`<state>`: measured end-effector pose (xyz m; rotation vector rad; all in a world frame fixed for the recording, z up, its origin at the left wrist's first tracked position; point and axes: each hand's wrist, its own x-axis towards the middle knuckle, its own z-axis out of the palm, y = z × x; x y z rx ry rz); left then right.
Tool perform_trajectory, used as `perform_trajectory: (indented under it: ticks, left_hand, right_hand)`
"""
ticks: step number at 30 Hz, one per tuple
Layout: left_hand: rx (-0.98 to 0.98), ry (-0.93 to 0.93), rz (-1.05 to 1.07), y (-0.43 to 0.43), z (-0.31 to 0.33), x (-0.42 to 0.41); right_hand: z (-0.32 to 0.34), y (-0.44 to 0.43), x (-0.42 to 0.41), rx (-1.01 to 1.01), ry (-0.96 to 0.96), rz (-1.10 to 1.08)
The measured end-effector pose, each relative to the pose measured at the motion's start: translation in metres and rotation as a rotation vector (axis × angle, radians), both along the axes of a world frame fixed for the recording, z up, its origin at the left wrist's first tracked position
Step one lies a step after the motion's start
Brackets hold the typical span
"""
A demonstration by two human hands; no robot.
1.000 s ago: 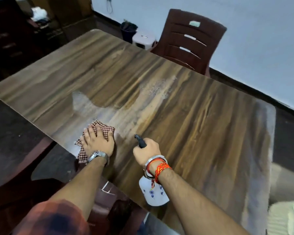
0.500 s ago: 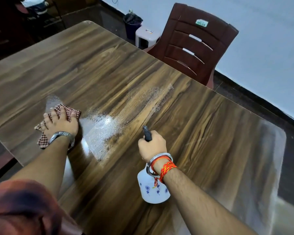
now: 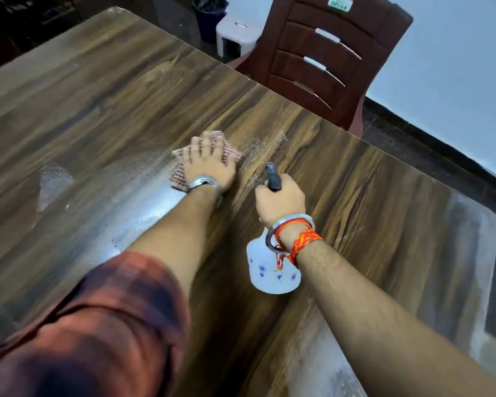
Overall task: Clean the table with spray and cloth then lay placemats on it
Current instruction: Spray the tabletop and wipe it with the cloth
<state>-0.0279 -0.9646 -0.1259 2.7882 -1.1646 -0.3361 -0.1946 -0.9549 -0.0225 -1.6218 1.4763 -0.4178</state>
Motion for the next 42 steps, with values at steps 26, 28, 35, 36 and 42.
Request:
perform_trajectory:
  ticks: [26,28,35,36,42]
  left_hand:
    - [-0.017,0.029,0.501,0.229,-0.004,0.17]
    - [-0.014,0.04,0.459,0.228,-0.003,0.15]
    - [-0.051,0.05,0.247,0.215,0.0,0.019]
    - [-0.057,0.07,0.223,0.215,0.0,-0.001]
    - [-0.088,0.14,0.076,0.243,0.004,-0.082]
  right_hand:
    - [0.0,0.089,0.096,-0.053,-0.027,0.338]
    - [-0.002,0.094,0.09,-0.035,0.003,0.339]
    - [0.0,0.123,0.077,0.005,0.158,0.444]
    - [0.0,0.126,0.076,0.006,0.165,0.446]
    - [0.001,0.138,0.057,0.04,0.209,0.415]
